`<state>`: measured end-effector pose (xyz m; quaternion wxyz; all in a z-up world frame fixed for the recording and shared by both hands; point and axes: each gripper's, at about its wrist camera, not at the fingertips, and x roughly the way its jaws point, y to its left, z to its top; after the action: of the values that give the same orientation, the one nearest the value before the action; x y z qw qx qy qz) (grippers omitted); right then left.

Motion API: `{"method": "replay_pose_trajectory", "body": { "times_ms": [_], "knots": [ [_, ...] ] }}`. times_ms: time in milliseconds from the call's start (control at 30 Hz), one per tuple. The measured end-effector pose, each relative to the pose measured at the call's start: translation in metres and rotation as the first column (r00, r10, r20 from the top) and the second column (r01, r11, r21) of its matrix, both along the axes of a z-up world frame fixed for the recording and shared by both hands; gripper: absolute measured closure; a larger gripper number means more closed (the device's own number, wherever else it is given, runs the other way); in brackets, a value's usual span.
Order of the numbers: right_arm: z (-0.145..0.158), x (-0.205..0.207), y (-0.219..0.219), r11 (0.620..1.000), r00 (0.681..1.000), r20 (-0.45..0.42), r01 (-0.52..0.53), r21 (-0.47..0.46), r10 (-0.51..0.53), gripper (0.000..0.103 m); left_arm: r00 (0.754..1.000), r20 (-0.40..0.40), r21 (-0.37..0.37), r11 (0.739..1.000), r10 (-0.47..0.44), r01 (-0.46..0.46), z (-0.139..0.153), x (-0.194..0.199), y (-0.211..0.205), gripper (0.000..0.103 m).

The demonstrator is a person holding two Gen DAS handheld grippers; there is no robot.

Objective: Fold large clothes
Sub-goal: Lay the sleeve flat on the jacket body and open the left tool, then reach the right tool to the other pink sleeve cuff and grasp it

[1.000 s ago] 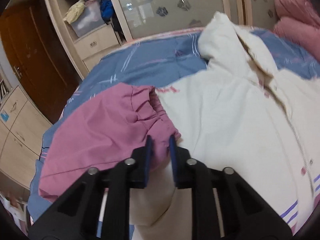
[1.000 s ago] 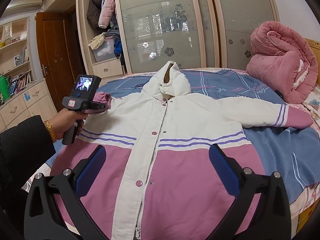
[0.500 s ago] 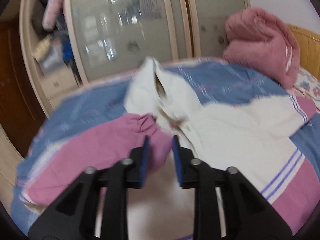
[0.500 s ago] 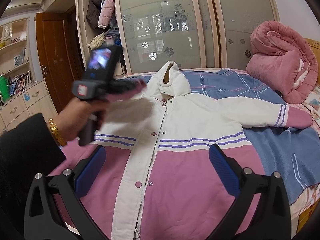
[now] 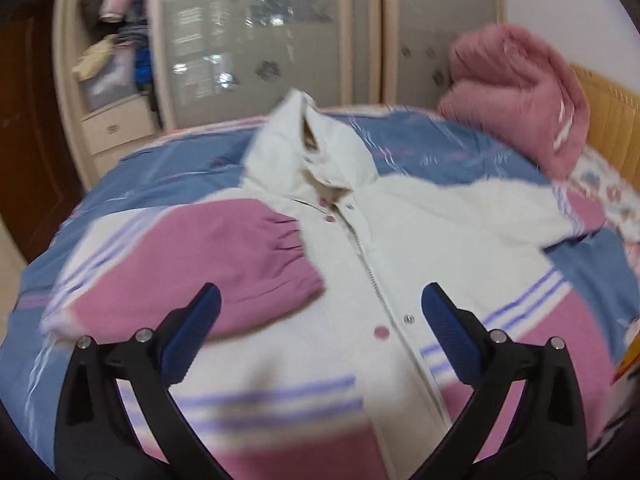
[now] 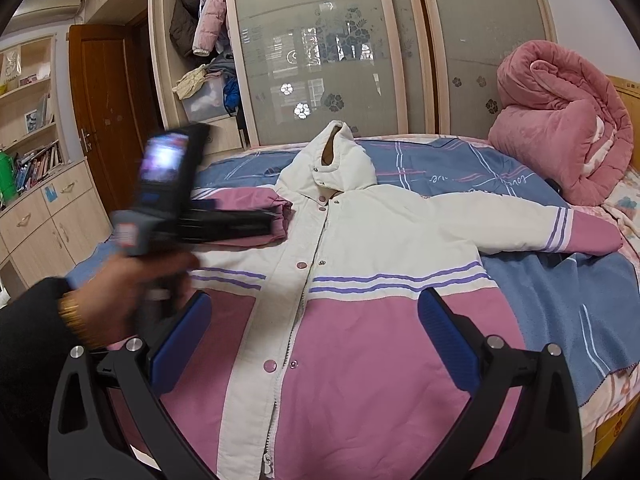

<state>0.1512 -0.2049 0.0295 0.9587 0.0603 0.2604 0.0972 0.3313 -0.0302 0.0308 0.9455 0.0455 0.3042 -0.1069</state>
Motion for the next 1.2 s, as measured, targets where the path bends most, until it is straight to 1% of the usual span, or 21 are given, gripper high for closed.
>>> {"method": "replay_pose_trajectory", "body": {
  "times_ms": [100, 133, 200, 333, 400, 433, 500, 567, 633, 667, 767, 833, 900, 967, 1067, 1100, 1167, 1200],
  "knots": [
    [-0.001, 0.001, -0.003, 1.000, 1.000, -0.004, 0.013, 0.000, -0.013, 0.001, 0.996, 0.012, -0.024, 0.996, 0.084, -0.083, 0.025, -0.045, 0.027, 0.002],
    [-0.002, 0.001, -0.005, 1.000, 1.000, -0.008, 0.020, 0.000, -0.020, 0.001, 0.993, 0.003, -0.025, 0.993, 0.117, -0.117, 0.032, -0.060, 0.036, 0.002],
    [-0.003, 0.003, -0.008, 0.999, 0.999, -0.015, 0.032, 0.006, -0.031, 0.001, 0.990, -0.021, -0.026, 0.990, 0.136, -0.137, 0.039, -0.085, 0.047, 0.002],
    [-0.007, 0.008, -0.011, 0.999, 0.998, -0.037, 0.044, 0.022, -0.043, 0.001, 0.990, 0.009, -0.022, 0.989, 0.144, -0.144, 0.037, -0.130, 0.060, 0.002],
    [-0.012, 0.010, -0.012, 0.999, 0.997, -0.053, 0.050, 0.019, -0.049, 0.001, 0.986, 0.022, 0.000, 0.986, 0.164, -0.164, 0.030, -0.143, 0.062, 0.002],
    [-0.015, 0.011, -0.011, 0.998, 0.997, -0.058, 0.054, 0.013, -0.053, 0.001, 0.982, 0.041, 0.017, 0.982, 0.185, -0.186, 0.023, -0.148, 0.064, 0.002],
    [-0.020, 0.013, -0.010, 0.998, 0.996, -0.071, 0.059, 0.002, -0.059, 0.001, 0.975, 0.050, 0.048, 0.975, 0.216, -0.218, 0.010, -0.149, 0.067, 0.002],
    [-0.025, 0.015, -0.009, 0.998, 0.994, -0.082, 0.066, -0.014, -0.067, 0.001, 0.980, -0.001, 0.062, 0.978, 0.197, -0.197, -0.002, -0.139, 0.069, 0.002],
    [-0.029, 0.016, -0.009, 0.998, 0.993, -0.094, 0.066, -0.021, -0.068, 0.001, 0.981, -0.041, 0.021, 0.982, 0.188, -0.188, -0.006, -0.135, 0.073, 0.002],
    [-0.030, 0.018, -0.009, 0.998, 0.993, -0.102, 0.058, -0.021, -0.060, 0.001, 0.980, -0.047, 0.000, 0.981, 0.192, -0.192, -0.005, -0.134, 0.076, 0.002],
    [-0.033, 0.021, -0.008, 0.999, 0.992, -0.119, 0.034, -0.003, -0.034, 0.001, 0.982, -0.036, -0.009, 0.983, 0.185, -0.185, -0.001, -0.134, 0.076, 0.002],
    [-0.034, 0.025, -0.007, 1.000, 0.991, -0.131, 0.019, 0.014, -0.018, 0.001, 0.982, -0.007, -0.003, 0.982, 0.189, -0.189, 0.004, -0.135, 0.076, 0.002],
    [-0.034, 0.032, -0.007, 0.999, 0.989, -0.148, 0.012, 0.034, -0.007, 0.001, 0.982, 0.005, -0.003, 0.982, 0.188, -0.188, 0.007, -0.135, 0.075, 0.002],
    [-0.030, 0.043, -0.007, 0.998, 0.983, -0.181, 0.001, 0.070, 0.012, 0.001, 0.983, -0.011, -0.028, 0.982, 0.184, -0.184, 0.008, -0.132, 0.077, 0.002],
    [-0.018, 0.074, -0.007, 0.983, 0.964, -0.251, -0.036, 0.180, 0.081, 0.001, 0.984, -0.058, -0.068, 0.983, 0.166, -0.169, 0.004, -0.128, 0.079, 0.002],
    [-0.013, 0.089, -0.005, 0.974, 0.956, -0.270, -0.053, 0.221, 0.114, 0.001, 0.984, -0.071, -0.076, 0.983, 0.161, -0.167, 0.003, -0.126, 0.080, 0.002],
    [-0.005, 0.119, 0.001, 0.954, 0.939, -0.296, -0.089, 0.286, 0.176, 0.001, 0.984, -0.065, -0.077, 0.982, 0.168, -0.173, 0.003, -0.125, 0.081, 0.002],
    [-0.003, 0.142, 0.007, 0.945, 0.923, -0.325, -0.101, 0.311, 0.206, 0.001, 0.984, -0.063, -0.078, 0.982, 0.168, -0.173, 0.003, -0.126, 0.081, 0.002]
  ]
}}
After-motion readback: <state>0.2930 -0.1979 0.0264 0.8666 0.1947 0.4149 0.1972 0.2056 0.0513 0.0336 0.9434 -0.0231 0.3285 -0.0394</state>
